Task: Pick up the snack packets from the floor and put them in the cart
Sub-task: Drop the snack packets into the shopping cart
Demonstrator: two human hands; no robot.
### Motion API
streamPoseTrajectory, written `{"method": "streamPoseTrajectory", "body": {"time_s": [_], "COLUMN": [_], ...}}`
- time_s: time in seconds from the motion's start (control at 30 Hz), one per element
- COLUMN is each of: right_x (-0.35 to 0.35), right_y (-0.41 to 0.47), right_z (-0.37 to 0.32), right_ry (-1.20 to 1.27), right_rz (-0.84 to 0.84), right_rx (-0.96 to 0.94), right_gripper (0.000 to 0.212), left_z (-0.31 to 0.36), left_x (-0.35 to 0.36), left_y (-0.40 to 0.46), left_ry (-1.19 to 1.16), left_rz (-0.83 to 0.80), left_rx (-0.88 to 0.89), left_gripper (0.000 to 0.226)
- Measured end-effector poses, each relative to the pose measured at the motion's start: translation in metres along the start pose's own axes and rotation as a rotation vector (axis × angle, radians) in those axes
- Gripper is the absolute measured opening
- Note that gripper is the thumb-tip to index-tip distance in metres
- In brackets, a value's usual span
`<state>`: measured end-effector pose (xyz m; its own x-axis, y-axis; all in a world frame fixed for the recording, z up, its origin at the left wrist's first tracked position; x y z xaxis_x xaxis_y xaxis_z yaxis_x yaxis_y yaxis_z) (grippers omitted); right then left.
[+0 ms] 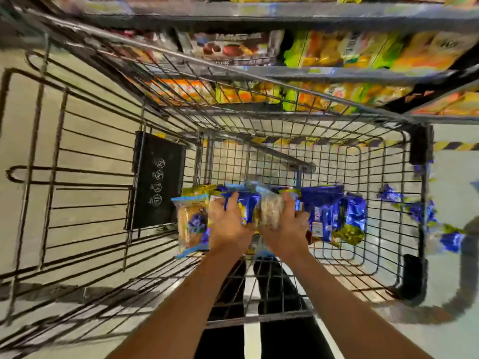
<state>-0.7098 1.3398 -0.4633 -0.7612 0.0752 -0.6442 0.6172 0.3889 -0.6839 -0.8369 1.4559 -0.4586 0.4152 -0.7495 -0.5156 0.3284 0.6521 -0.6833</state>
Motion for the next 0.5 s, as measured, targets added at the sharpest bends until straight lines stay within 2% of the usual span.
{"method": "streamPoseTrajectory", "body": {"time_s": [0.2, 0.4, 0.5], "right_x": [0.012, 0.015, 0.017], "right_y": [0.004, 0.002, 0.004], "right_z": [0.008, -0.004, 0.001], "right_ry": [-0.024, -0.010, 0.030], "right_rz": [0.026, 0.021, 0.022], "right_rx": [0.022, -0.069, -0.043], "right_gripper": [0.099, 0.071, 0.081], "left_z": [-0.013, -0.016, -0.016], "left_x": [0.019, 0.024, 0.025], "left_y": [0.005, 0.008, 0.012], "left_ry": [0.077, 0.044, 0.054], "left_rz": [-0.027, -0.106, -0.129], "left_rx": [-0.013, 0.014, 0.010], "left_gripper": [0.089, 0.088, 0.091]}}
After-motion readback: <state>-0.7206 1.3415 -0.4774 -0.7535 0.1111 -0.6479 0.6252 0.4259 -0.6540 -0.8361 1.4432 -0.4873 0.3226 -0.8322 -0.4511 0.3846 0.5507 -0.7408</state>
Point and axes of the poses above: each hand's wrist, its own y-axis towards the middle knuckle, its own x-axis out of the palm, z = x × y, the point moved 9 cm from there along y, towards the middle knuckle, and after that the axes turned 9 degrees about -y, right-handed, at the moved point
